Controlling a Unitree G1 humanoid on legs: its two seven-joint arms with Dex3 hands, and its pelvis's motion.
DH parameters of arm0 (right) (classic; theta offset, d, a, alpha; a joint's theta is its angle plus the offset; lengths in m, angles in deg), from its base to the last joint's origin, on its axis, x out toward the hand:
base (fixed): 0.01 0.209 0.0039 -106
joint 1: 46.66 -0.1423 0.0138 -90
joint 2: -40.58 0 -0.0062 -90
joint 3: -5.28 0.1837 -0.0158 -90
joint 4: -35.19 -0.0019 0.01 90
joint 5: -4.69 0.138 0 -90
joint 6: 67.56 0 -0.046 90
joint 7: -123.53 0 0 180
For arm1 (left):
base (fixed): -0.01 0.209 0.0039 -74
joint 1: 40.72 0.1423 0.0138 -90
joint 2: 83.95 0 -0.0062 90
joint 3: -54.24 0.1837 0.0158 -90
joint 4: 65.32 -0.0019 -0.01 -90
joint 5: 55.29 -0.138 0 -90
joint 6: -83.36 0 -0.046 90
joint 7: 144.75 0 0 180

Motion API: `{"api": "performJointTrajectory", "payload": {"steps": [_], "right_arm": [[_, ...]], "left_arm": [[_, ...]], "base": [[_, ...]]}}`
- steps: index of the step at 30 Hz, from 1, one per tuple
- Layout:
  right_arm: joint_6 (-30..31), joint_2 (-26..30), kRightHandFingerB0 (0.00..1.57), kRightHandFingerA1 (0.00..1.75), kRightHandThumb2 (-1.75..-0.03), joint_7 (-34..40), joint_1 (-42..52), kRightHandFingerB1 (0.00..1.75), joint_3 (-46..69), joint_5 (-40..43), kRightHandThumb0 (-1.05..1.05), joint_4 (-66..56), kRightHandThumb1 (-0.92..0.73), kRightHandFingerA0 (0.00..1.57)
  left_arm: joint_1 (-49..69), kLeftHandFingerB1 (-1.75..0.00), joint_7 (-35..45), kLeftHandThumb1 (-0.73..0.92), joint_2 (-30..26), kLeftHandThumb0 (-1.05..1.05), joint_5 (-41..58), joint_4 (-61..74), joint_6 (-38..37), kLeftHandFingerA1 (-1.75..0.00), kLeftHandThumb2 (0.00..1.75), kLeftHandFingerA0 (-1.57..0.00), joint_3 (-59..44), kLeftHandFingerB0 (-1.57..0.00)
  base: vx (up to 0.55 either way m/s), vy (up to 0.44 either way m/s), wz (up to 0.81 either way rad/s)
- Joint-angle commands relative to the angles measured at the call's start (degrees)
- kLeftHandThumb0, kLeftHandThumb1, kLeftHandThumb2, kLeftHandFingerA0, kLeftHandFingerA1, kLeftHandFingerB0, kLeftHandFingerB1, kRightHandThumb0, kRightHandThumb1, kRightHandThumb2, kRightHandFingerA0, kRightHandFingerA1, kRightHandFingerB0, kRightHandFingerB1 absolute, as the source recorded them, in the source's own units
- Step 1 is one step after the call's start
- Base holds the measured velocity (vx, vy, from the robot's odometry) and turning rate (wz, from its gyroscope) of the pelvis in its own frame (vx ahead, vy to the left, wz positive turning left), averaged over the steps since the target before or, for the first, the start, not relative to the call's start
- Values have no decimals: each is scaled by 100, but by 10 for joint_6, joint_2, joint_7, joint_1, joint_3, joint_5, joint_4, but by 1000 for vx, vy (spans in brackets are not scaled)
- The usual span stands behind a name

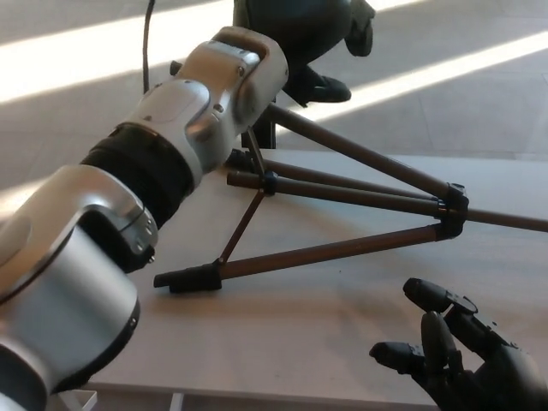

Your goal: Use both hands of the robot to pick up the tripod lying in the middle of the desk and make it stand upright on the desk

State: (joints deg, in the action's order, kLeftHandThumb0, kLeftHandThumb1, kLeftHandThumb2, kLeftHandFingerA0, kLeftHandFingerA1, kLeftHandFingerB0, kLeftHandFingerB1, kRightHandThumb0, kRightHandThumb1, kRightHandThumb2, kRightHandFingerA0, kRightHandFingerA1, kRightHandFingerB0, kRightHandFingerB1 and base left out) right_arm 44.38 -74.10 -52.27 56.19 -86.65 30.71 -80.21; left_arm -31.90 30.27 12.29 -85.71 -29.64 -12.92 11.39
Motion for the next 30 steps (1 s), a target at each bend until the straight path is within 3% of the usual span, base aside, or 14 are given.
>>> {"api": "performJointTrajectory", "payload": {"steps": [1, 4, 6, 7, 9, 10, 11, 12, 16, 17, 26, 28, 29, 30], "right_arm": [[11, -2, 66, 107, -60, 4, -2, 65, -2, -1, -60, -6, -67, 80], [10, -1, 67, 107, -60, 4, -4, 65, -5, -7, -62, -7, -67, 80], [16, -2, 70, 107, -60, 10, -7, 63, -5, -7, -61, -11, -66, 81], [15, 1, 72, 109, -60, 7, -7, 63, -5, -7, -61, -11, -66, 80], [18, 3, 74, 109, -60, 7, -8, 62, -6, -9, -62, -14, -66, 80], [18, 3, 73, 109, -60, 7, -9, 62, -8, -9, -62, -14, -65, 80], [19, 2, 73, 109, -60, 7, -8, 62, -11, -10, -62, -14, -65, 80], [18, 2, 73, 110, -60, 5, -7, 62, -10, -9, -62, -15, -65, 80], [27, -4, 74, 110, -60, 13, -9, 61, -13, -8, -63, -17, -63, 82], [32, -6, 73, 110, -60, 18, -11, 59, -12, -8, -62, -20, -63, 80], [46, -4, 72, 115, -60, 23, -14, 58, -10, -8, -60, -32, -64, 78], [49, -5, 72, 111, -59, 26, -17, 57, -8, -8, -60, -34, -64, 79], [49, -2, 73, 111, -59, 26, -18, 57, -8, -12, -61, -35, -64, 81], [50, -2, 73, 111, -59, 26, -19, 57, -8, -12, -61, -35, -64, 81]], "left_arm": [[-7, -50, -9, 70, -3, -72, -90, -17, -44, -73, 61, -55, 35, -56], [-5, -48, 22, 71, -11, -76, -122, -25, -28, -71, 61, -46, 69, -47], [0, -39, 75, 70, -11, -79, -151, -45, 6, -55, 62, -27, 105, -34], [5, -44, 87, 53, -9, -81, -151, -56, 15, -51, 91, -10, 111, -16], [15, -43, 120, 53, -4, -81, -147, -79, 32, -44, 92, -5, 116, -12], [19, -31, 128, 68, -4, -81, -144, -84, 36, -37, 61, -4, 115, -16], [20, -31, 130, 68, -7, -81, -144, -83, 36, -37, 61, -4, 115, -16], [29, -37, 126, 53, -1, -82, -144, -94, 38, -23, 97, -1, 115, -11], [41, -23, 119, 59, 7, -94, -156, -106, 44, -12, 100, 0, 113, -11], [42, -4, 119, 63, 18, -104, -158, -110, 53, -5, 100, 0, 110, -7], [58, -3, 87, 60, 60, -101, -149, -128, 76, -12, 98, 0, 56, -1], [67, -10, 69, 55, 66, -91, -137, -118, 78, -21, 95, -2, 27, -10], [81, -32, 29, 51, 68, -80, -125, -108, 63, -56, 91, -10, 2, -4], [83, -32, 29, 51, 68, -80, -130, -107, 63, -56, 91, -10, -4, -4]], "base": [[0, 0, 0], [0, 0, 0], [0, 0, 0], [0, 0, 0], [0, 0, 0], [0, 0, 0], [0, 0, 0], [0, 0, 0], [0, 0, 0], [0, 0, 0], [0, 0, 0], [0, 0, 0], [0, 0, 0], [0, 0, 0]]}}
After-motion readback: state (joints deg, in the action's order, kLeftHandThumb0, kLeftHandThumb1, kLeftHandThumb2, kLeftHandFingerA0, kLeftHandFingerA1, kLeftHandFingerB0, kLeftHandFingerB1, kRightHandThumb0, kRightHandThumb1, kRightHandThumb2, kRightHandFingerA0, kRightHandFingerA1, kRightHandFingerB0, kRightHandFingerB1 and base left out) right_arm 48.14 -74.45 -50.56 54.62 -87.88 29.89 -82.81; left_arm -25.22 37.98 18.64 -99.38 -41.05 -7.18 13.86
